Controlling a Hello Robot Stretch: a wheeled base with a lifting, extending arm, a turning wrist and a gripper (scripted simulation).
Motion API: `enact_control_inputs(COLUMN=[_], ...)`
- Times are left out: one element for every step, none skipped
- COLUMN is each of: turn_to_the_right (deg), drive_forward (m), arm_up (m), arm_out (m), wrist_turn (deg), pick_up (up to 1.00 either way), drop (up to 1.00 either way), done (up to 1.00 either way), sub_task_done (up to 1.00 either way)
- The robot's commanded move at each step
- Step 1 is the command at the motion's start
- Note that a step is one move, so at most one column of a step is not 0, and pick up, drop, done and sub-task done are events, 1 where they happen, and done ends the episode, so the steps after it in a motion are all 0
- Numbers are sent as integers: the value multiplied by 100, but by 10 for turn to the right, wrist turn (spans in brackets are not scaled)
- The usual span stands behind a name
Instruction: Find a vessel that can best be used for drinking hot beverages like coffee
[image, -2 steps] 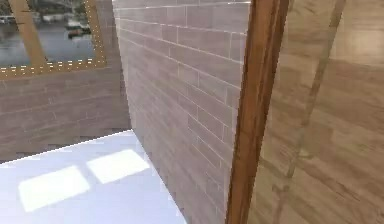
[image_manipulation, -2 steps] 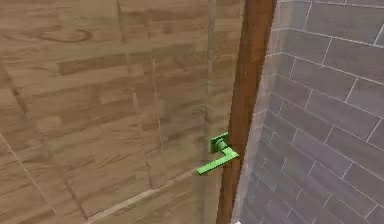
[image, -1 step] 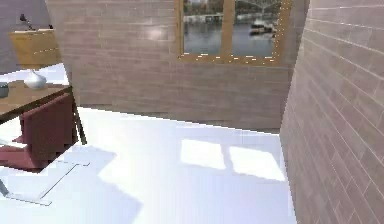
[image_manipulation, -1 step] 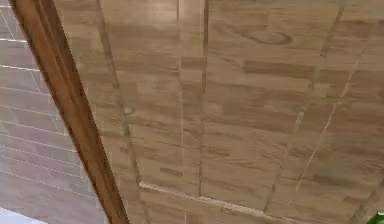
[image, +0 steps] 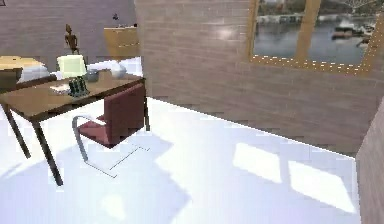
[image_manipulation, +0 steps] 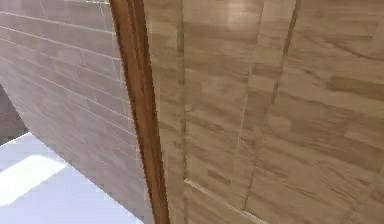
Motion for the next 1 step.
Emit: enact_control_inputs(turn_to_the_right=[0], drive_forward=[100], arm_up=[0], arm_out=[0], wrist_turn=[0], pick_up=[0], drop=[0], done=[0], sub_task_done=[0])
